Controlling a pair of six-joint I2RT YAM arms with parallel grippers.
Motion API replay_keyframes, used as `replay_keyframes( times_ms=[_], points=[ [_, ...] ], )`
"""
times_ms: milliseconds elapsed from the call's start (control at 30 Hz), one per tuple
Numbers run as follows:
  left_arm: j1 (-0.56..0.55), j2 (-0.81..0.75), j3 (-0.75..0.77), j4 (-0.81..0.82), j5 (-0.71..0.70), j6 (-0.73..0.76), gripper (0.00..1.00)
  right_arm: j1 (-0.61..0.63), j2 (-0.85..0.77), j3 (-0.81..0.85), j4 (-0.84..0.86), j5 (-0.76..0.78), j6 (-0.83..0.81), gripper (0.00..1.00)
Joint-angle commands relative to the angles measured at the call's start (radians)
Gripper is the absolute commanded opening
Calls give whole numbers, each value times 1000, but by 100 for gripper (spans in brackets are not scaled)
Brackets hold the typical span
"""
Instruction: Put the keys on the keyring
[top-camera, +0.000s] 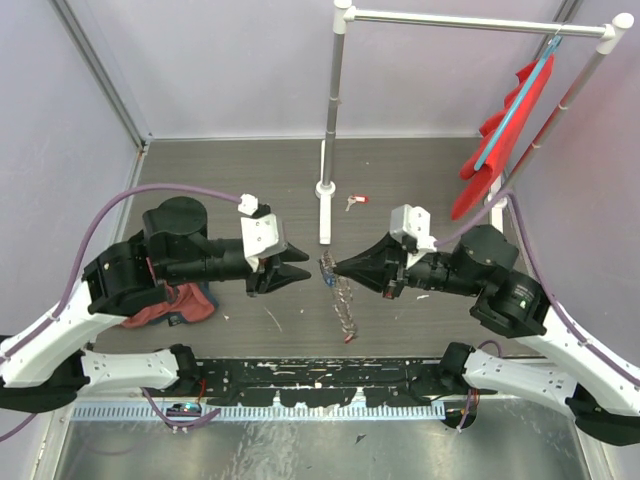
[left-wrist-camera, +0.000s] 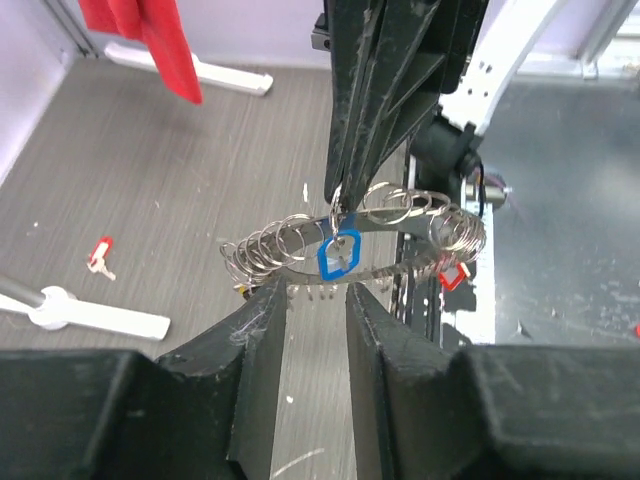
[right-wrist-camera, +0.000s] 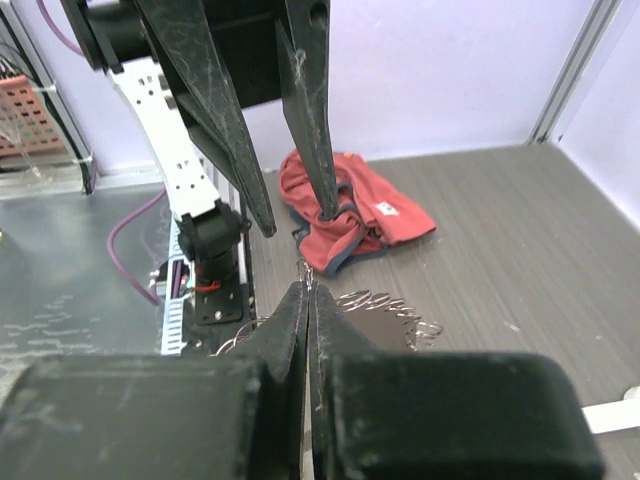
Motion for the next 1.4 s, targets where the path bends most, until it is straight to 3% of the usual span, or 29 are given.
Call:
replay_keyframes(
  times_ms=[0,333,467,667,933,1100,1367],
  points=[
    [-2,-43,-104,276,-3,-85,38,0,-41,0,186,36,-3,1],
    [-2,-66,-212,508,14,-163,42,0,-53,-4,249,68,14,1],
    [-3,-67,-221,524,24,-169,42,1,-57,-7,263,71,19,1],
    [-3,-62,-228,529,42,-172,32,0,-62,-10,275,77,21,1],
    [-3,-65,-237,523,39,-171,34,1,-82,-14,282,97,19,1],
    [-3,-64,-236,525,41,-173,27,0,-84,-14,281,97,19,1],
    [-3,-66,-236,557,43,-174,31,1,-76,-14,268,90,17,1]
  ],
)
